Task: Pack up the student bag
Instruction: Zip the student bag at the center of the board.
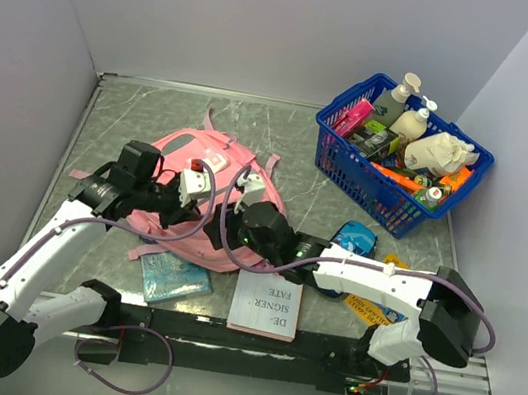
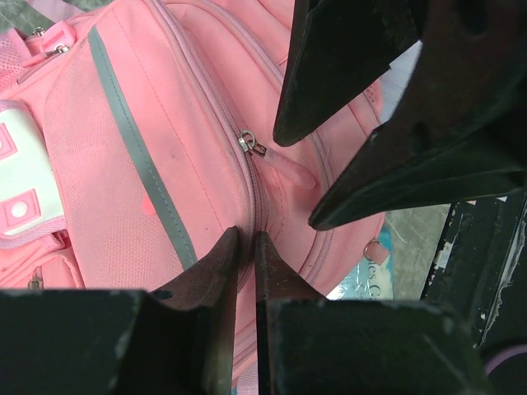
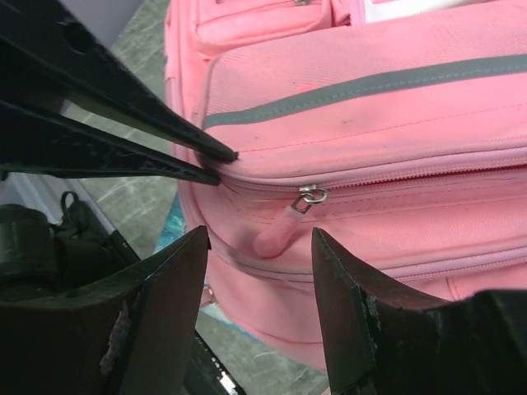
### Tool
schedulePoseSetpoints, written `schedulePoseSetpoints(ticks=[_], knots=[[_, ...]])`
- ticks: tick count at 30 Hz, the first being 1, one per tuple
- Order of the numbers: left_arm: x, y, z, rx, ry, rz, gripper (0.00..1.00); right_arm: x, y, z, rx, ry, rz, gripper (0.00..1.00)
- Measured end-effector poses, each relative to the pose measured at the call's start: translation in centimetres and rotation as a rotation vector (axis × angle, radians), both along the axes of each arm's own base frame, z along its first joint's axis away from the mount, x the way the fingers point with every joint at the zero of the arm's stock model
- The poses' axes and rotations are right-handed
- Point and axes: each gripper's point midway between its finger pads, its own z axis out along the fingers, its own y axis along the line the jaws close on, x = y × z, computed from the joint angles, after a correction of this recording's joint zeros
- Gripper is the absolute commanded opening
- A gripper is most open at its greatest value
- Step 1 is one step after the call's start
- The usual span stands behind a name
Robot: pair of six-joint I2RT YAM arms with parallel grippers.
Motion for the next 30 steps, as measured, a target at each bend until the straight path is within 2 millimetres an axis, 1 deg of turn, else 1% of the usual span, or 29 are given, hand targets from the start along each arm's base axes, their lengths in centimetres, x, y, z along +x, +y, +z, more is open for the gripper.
schedulePoseSetpoints(ticks=[2, 5, 7, 8, 10, 12, 13, 14, 15, 16, 23, 27, 30], knots=[[0.0, 0.0, 0.0, -0.002, 0.002, 0.003, 0.02, 0.2, 0.0, -0.4, -0.014, -0.002, -0.007, 0.55], [0.0, 0.0, 0.1, -0.004, 0.004, 0.005, 0.02, 0.4, 0.0, -0.9, -0.027, -0.008, -0.013, 0.48], [0.0, 0.0, 0.0, -0.005, 0.006, 0.006, 0.02, 0.6, 0.0, -1.1, -0.036, -0.016, -0.018, 0.47], [0.0, -0.1, 0.0, -0.005, 0.007, 0.006, 0.02, 0.7, 0.0, -1.2, -0.038, -0.019, -0.02, 0.44], [-0.1, -0.1, 0.0, -0.005, 0.008, 0.004, 0.02, 0.9, 0.0, -1.3, -0.045, -0.027, -0.024, 0.41], [-0.1, -0.2, 0.0, -0.002, 0.008, 0.003, 0.02, 1.1, 0.1, -1.5, -0.053, -0.031, -0.029, 0.32], [-0.1, -0.1, 0.0, 0.0, 0.009, 0.004, 0.03, 1.1, 0.2, -1.6, -0.057, -0.033, -0.029, 0.26], [-0.1, -0.1, -0.1, 0.002, 0.009, 0.005, 0.02, 1.2, 0.2, -1.6, -0.058, -0.034, -0.031, 0.11], [-0.2, -0.1, -0.1, 0.005, 0.011, 0.007, 0.02, 1.2, 0.2, -1.6, -0.063, -0.039, -0.03, 0.03], [-0.2, 0.0, -0.2, 0.007, 0.013, 0.008, 0.02, 1.3, 0.1, -1.6, -0.068, -0.044, -0.033, 0.0], [-0.3, 0.0, -0.1, 0.009, 0.011, 0.007, 0.02, 1.5, -0.4, -1.7, -0.077, -0.064, -0.044, 0.0], [-0.7, -0.1, 0.0, 0.009, -0.012, -0.019, 0.01, 1.8, -2.2, -2.0, -0.063, -0.071, -0.063, 0.0], [-1.2, -0.2, 0.1, 0.014, -0.044, -0.051, 0.01, 2.5, -3.6, -2.2, -0.058, -0.077, -0.08, 0.0]])
